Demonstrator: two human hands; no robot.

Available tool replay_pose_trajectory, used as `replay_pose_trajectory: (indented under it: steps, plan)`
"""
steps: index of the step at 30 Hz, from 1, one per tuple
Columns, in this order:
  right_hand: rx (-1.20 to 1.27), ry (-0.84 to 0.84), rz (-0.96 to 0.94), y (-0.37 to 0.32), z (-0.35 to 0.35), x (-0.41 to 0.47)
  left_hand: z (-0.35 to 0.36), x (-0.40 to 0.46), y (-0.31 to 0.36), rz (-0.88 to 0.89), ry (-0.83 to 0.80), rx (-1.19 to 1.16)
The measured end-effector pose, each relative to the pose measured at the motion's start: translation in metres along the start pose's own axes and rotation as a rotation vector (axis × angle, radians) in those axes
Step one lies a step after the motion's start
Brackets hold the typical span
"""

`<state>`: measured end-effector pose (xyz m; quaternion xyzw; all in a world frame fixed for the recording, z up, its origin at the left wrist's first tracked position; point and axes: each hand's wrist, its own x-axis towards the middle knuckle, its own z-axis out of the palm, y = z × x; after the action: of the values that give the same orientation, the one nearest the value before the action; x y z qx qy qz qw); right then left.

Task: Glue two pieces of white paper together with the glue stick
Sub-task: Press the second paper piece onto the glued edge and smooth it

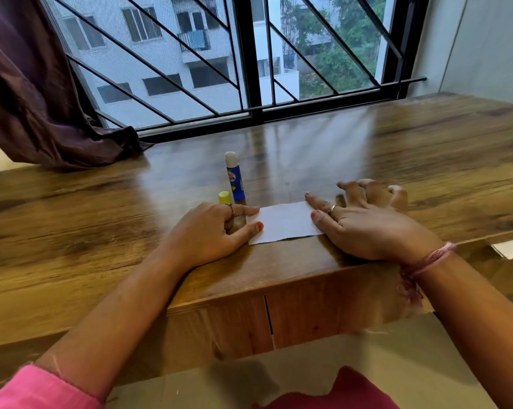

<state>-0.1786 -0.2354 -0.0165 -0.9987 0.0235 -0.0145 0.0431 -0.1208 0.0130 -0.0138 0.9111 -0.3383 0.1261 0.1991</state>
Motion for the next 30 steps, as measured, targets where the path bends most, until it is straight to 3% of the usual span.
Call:
replay_pose_trajectory:
  steps: [5, 8, 11, 15, 19, 22, 27, 30]
  plan:
    - [0.135, 0.118, -0.058, 0.002, 0.004, -0.007, 0.001, -0.001, -0.001, 0.021, 0.012, 0.025]
    - [0.393, 0.303, -0.054, 0.004, 0.000, -0.011, 0.000, -0.001, -0.002, 0.035, 0.029, -0.045]
    - [0.626, 0.417, -0.122, 0.005, -0.004, -0.018, -0.003, -0.001, -0.003, 0.042, 0.159, -0.170]
    - [0.490, 0.401, -0.320, 0.002, -0.001, -0.024, -0.006, 0.000, -0.007, -0.072, 0.378, -0.212]
    - [0.317, 0.304, -0.462, -0.001, 0.001, -0.023, -0.008, 0.004, -0.012, -0.181, 0.491, -0.221]
    - [0.266, 0.315, -0.411, 0.000, 0.004, -0.020, -0.008, 0.005, -0.017, -0.235, 0.535, -0.222]
    - [0.272, 0.410, -0.146, -0.003, 0.008, -0.015, -0.007, 0.005, -0.017, -0.241, 0.543, -0.215]
    - [0.306, 0.411, -0.134, -0.003, 0.008, -0.012, -0.007, 0.006, -0.014, -0.243, 0.542, -0.189]
